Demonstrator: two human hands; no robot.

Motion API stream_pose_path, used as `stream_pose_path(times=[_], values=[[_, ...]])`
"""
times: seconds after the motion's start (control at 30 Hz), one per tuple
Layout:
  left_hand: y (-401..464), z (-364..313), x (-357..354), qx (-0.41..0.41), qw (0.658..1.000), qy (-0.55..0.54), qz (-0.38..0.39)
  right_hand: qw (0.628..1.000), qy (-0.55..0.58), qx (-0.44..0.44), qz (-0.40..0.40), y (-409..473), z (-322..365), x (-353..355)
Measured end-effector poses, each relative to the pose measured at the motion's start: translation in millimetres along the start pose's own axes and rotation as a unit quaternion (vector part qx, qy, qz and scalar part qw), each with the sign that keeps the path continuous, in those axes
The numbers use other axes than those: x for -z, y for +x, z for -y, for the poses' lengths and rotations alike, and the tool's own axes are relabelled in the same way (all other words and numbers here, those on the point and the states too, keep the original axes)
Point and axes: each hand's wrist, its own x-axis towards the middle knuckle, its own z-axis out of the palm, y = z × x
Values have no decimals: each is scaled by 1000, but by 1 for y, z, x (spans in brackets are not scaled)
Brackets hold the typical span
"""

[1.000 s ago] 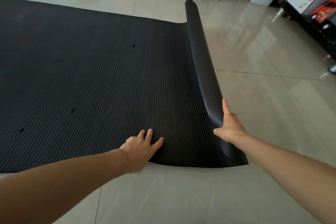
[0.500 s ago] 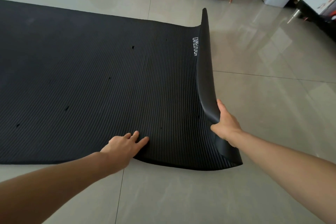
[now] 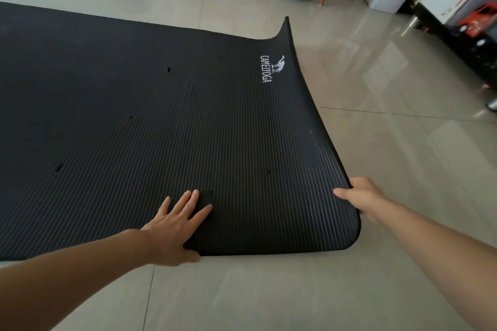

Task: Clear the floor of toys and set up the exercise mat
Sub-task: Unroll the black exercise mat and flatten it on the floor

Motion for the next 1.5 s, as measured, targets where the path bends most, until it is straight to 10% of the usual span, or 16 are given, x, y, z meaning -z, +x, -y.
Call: stream_pose_path(times=[1.2, 1.5], values=[[117, -93, 18, 12, 973, 0, -229, 996, 6, -30, -88, 29, -68, -2], [134, -107, 23, 11, 964, -7, -265, 892, -346, 235, -171, 14, -89, -30]])
